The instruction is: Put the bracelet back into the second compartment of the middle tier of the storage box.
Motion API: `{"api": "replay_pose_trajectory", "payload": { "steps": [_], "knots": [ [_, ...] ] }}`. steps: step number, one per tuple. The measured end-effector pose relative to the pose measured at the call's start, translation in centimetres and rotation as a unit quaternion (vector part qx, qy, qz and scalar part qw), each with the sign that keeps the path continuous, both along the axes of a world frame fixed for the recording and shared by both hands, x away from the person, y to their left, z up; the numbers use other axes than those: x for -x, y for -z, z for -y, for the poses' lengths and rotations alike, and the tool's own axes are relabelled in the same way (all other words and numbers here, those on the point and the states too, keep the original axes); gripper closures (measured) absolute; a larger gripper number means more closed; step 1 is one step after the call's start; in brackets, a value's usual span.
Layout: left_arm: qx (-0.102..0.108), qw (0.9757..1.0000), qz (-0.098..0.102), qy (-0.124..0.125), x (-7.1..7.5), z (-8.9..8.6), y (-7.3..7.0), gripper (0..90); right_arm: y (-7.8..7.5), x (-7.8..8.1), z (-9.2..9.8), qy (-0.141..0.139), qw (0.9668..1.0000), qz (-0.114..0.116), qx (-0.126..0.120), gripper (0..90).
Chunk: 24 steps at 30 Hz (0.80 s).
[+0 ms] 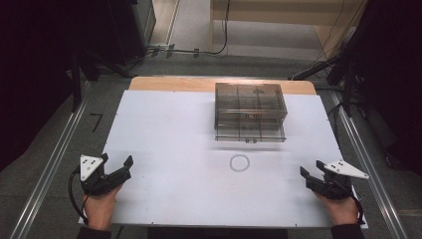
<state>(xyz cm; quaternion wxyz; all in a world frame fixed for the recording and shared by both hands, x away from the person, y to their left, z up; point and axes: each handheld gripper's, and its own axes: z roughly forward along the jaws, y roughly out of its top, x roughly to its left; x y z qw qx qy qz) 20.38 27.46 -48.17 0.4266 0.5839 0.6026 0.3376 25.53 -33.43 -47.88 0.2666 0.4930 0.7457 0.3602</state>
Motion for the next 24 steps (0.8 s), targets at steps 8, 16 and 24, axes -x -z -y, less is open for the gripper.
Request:
{"api": "replay_pose_trajectory", "payload": {
  "steps": [8, 16, 24],
  "knots": [
    [-0.001, 1.0000, 0.000, 0.000, 0.0, 0.0, 0.0, 15.6, 0.1, 0.0, -0.3, -0.008, 1.0000, -0.002, 0.005, 33.7],
    [0.000, 1.0000, 0.003, 0.000, 0.0, 0.0, -0.1, 15.7, 0.1, -0.1, -0.8, -0.013, 0.9999, -0.005, 0.007, 33.3],
    [0.000, 1.0000, 0.002, 0.002, 0.0, 0.0, -0.1, 15.8, 0.2, -0.2, -1.1, -0.019, 0.9998, -0.003, 0.009, 33.3]
  ]
}}
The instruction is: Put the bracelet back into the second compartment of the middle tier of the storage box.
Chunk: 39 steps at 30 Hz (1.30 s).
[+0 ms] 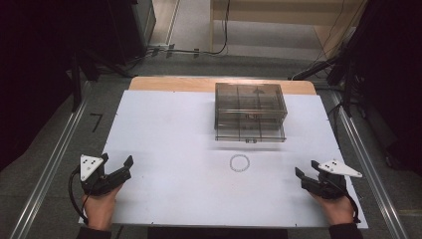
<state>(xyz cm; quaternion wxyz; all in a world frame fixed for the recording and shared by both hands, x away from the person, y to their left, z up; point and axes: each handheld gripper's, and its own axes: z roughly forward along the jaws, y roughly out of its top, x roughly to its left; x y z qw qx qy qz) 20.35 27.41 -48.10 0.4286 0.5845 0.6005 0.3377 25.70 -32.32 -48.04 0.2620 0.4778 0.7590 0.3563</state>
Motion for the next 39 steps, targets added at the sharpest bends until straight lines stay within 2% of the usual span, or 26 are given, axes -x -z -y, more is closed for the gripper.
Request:
{"api": "replay_pose_trajectory", "payload": {
  "steps": [39],
  "knots": [
    [-0.002, 1.0000, -0.002, 0.001, 0.0, 0.1, 0.0, 16.0, 0.1, -0.4, -2.3, -0.024, 0.9996, -0.002, 0.013, 33.3]
  ]
}}
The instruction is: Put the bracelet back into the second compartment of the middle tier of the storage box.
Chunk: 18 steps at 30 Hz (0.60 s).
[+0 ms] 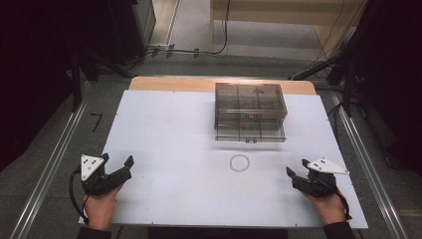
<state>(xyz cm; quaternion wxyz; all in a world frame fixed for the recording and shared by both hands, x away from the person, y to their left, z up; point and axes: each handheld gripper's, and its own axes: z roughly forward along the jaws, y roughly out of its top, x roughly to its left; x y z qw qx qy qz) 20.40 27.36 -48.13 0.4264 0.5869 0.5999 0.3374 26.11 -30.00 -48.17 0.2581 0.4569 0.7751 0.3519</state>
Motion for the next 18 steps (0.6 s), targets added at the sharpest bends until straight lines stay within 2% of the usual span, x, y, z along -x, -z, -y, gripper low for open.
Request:
{"api": "replay_pose_trajectory", "payload": {
  "steps": [18],
  "knots": [
    [0.000, 1.0000, -0.001, -0.002, -0.1, 0.1, 0.1, 16.1, 0.0, -0.4, -1.1, -0.013, 0.9999, 0.002, 0.007, 33.3]
  ]
}}
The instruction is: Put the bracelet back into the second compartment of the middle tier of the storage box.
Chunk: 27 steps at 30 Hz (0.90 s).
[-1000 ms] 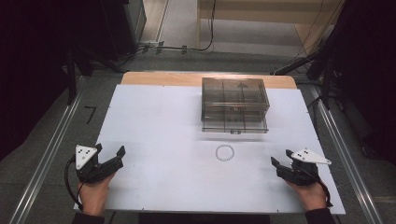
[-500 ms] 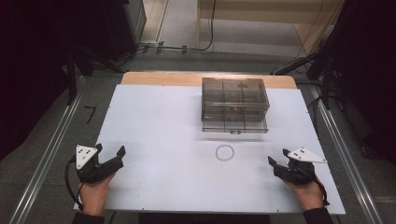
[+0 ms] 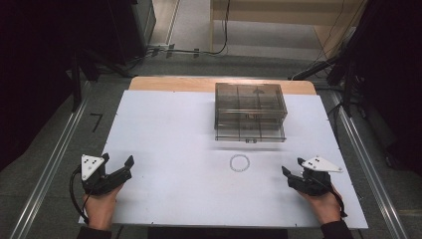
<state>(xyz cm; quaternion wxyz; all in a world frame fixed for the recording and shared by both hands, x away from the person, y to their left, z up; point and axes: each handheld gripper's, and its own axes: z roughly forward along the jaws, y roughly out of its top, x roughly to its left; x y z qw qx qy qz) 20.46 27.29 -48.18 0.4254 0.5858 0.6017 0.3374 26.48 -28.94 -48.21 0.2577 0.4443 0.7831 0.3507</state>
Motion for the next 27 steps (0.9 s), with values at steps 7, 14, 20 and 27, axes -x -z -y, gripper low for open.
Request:
{"api": "replay_pose_trajectory", "payload": {
  "steps": [7, 14, 20, 27],
  "knots": [
    [-0.002, 1.0000, -0.001, 0.001, 0.0, 0.0, 0.0, 16.1, 0.0, -0.1, -0.4, -0.004, 1.0000, 0.000, 0.002, 33.3],
    [-0.002, 1.0000, -0.002, 0.002, -0.1, 0.0, 0.0, 16.1, 0.0, -0.2, -0.7, -0.008, 1.0000, 0.000, 0.001, 33.4],
    [-0.001, 1.0000, 0.000, 0.000, 0.0, 0.0, 0.0, 16.0, 0.0, -0.4, -1.3, -0.015, 0.9999, 0.000, 0.003, 33.4],
    [-0.003, 1.0000, -0.001, 0.001, 0.0, 0.0, 0.0, 16.1, 0.1, -0.5, -1.9, -0.022, 0.9998, 0.001, 0.003, 33.4]
  ]
}}
